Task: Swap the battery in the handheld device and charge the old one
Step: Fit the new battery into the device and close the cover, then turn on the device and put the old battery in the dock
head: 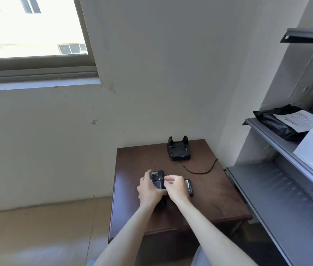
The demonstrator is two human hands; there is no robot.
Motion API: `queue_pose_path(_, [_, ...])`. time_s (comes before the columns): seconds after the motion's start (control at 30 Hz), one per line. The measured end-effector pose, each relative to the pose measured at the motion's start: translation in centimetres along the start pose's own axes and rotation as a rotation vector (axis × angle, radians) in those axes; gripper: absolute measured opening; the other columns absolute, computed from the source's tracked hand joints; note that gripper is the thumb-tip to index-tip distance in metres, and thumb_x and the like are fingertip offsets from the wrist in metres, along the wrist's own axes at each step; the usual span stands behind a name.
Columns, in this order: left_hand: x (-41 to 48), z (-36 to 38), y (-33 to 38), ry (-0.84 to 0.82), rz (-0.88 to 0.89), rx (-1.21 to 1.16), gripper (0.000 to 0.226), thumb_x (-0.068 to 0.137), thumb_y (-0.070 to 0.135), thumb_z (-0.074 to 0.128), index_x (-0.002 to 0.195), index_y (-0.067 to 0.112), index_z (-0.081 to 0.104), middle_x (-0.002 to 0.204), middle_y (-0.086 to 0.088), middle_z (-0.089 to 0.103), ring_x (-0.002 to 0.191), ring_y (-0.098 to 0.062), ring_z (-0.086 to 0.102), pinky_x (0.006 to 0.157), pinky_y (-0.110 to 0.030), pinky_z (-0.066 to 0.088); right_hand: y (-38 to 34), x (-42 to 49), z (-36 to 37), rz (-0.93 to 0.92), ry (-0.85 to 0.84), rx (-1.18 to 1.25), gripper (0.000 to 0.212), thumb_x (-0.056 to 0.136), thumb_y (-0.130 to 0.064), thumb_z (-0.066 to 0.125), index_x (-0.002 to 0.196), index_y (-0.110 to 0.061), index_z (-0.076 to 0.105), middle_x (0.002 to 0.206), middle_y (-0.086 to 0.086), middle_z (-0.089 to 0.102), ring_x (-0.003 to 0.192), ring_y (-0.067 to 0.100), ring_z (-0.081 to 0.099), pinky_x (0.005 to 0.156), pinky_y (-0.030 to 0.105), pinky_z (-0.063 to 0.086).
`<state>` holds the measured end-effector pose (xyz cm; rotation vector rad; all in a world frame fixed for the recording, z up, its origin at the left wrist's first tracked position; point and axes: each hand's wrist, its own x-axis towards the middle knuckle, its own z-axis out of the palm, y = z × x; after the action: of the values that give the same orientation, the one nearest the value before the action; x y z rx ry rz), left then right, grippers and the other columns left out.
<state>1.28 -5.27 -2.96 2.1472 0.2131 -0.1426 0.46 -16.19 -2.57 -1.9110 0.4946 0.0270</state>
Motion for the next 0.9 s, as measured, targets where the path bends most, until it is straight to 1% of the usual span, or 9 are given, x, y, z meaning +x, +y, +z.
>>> queue_pose_path(0.03, [0.1, -0.4, -0.1, -0.002, -0.011, -0.062, 0.100, 0.059, 0.025, 0.088, 0.147, 0.026, 0.039, 0.138, -0.004, 0.053, 0.119, -0.023, 0.057, 0.096, -0.031, 0.051, 0.1, 0.2, -0.1, -0.017, -0.001, 0.021, 0.025, 0.087, -0.016, 0.063, 0.109, -0.019, 0.076, 0.101, -0.002, 0.078, 0.094, 0.015, 0.073, 0.089, 0.034, 0.058])
queue_pose_path(0.1, [0.1, -1.1, 0.0, 0.000, -0.046, -0.238, 0.097, 0.062, 0.015, 0.089, 0.146, 0.021, 0.041, 0.131, -0.001, 0.058, 0.094, -0.003, 0.062, 0.072, -0.007, 0.048, 0.2, 0.8, -0.2, -0.038, -0.010, 0.158, 0.022, 0.090, -0.009, 0.065, 0.109, -0.010, 0.075, 0.096, 0.003, 0.079, 0.087, 0.018, 0.076, 0.085, 0.034, 0.061])
queue_pose_path(0.17, [0.3, -1.6, -0.2, 0.004, -0.102, -0.431, 0.093, 0.065, 0.012, 0.089, 0.145, 0.022, 0.043, 0.127, 0.002, 0.058, 0.085, 0.006, 0.058, 0.067, -0.012, 0.047, -0.2, 1.0, -0.3, -0.007, -0.040, 0.399, 0.020, 0.091, 0.003, 0.064, 0.110, 0.002, 0.071, 0.095, 0.014, 0.077, 0.088, 0.022, 0.076, 0.079, 0.027, 0.062])
queue_pose_path(0.33, [0.4, -2.3, -1.2, -0.067, -0.180, -0.814, 0.079, 0.072, 0.006, 0.086, 0.141, 0.024, 0.051, 0.133, -0.003, 0.062, 0.107, -0.022, 0.070, 0.085, -0.040, 0.060, -0.1, 0.8, 0.4, 0.150, -0.129, 0.586, 0.025, 0.093, -0.001, 0.067, 0.118, 0.003, 0.068, 0.107, 0.018, 0.075, 0.099, 0.025, 0.073, 0.088, 0.033, 0.060])
queue_pose_path(0.47, [-0.2, -2.6, -1.0, -0.204, -0.148, -0.990, 0.058, 0.087, 0.002, 0.071, 0.138, 0.025, 0.056, 0.128, -0.011, 0.069, 0.097, -0.027, 0.071, 0.062, -0.032, 0.055, -0.5, -0.5, 0.9, 0.239, -0.356, 0.666, 0.027, 0.099, -0.024, 0.063, 0.111, -0.001, 0.072, 0.097, 0.016, 0.076, 0.082, 0.024, 0.073, 0.075, 0.038, 0.059])
queue_pose_path(0.57, [-0.4, -2.5, -0.9, -0.240, -0.136, -0.994, 0.055, 0.092, 0.004, 0.063, 0.139, 0.029, 0.053, 0.126, -0.014, 0.069, 0.095, -0.026, 0.071, 0.073, -0.036, 0.056, -0.5, -0.8, 0.8, 0.226, -0.350, 0.683, 0.026, 0.096, -0.025, 0.068, 0.109, -0.003, 0.074, 0.097, 0.015, 0.077, 0.085, 0.024, 0.073, 0.076, 0.037, 0.059])
queue_pose_path(0.7, [-0.6, -1.8, -1.7, -0.239, -0.135, -0.938, 0.048, 0.099, 0.012, 0.057, 0.144, 0.027, 0.048, 0.125, -0.009, 0.072, 0.114, -0.028, 0.069, 0.102, -0.050, 0.053, -0.6, -1.1, 0.9, 0.153, -0.270, 0.597, 0.012, 0.089, -0.018, 0.076, 0.098, -0.009, 0.077, 0.095, 0.012, 0.077, 0.080, 0.017, 0.072, 0.080, 0.035, 0.059])
queue_pose_path(0.77, [-0.9, -1.5, -1.9, -0.231, -0.092, -0.874, 0.043, 0.101, 0.016, 0.055, 0.143, 0.023, 0.049, 0.124, -0.007, 0.072, 0.116, -0.028, 0.068, 0.105, -0.052, 0.051, -0.6, -1.1, 0.9, 0.115, -0.210, 0.539, 0.008, 0.087, -0.013, 0.078, 0.094, -0.009, 0.076, 0.088, 0.005, 0.076, 0.075, 0.014, 0.071, 0.074, 0.031, 0.057])
queue_pose_path(0.9, [-1.0, -1.4, -2.3, -0.145, -0.014, -0.661, 0.037, 0.100, 0.026, 0.058, 0.136, 0.028, 0.048, 0.125, 0.004, 0.068, 0.116, -0.015, 0.067, 0.106, -0.047, 0.051, -0.4, -0.7, 0.7, 0.041, -0.090, 0.397, 0.019, 0.082, -0.011, 0.082, 0.087, -0.024, 0.069, 0.084, -0.005, 0.074, 0.081, 0.010, 0.071, 0.080, 0.028, 0.055])
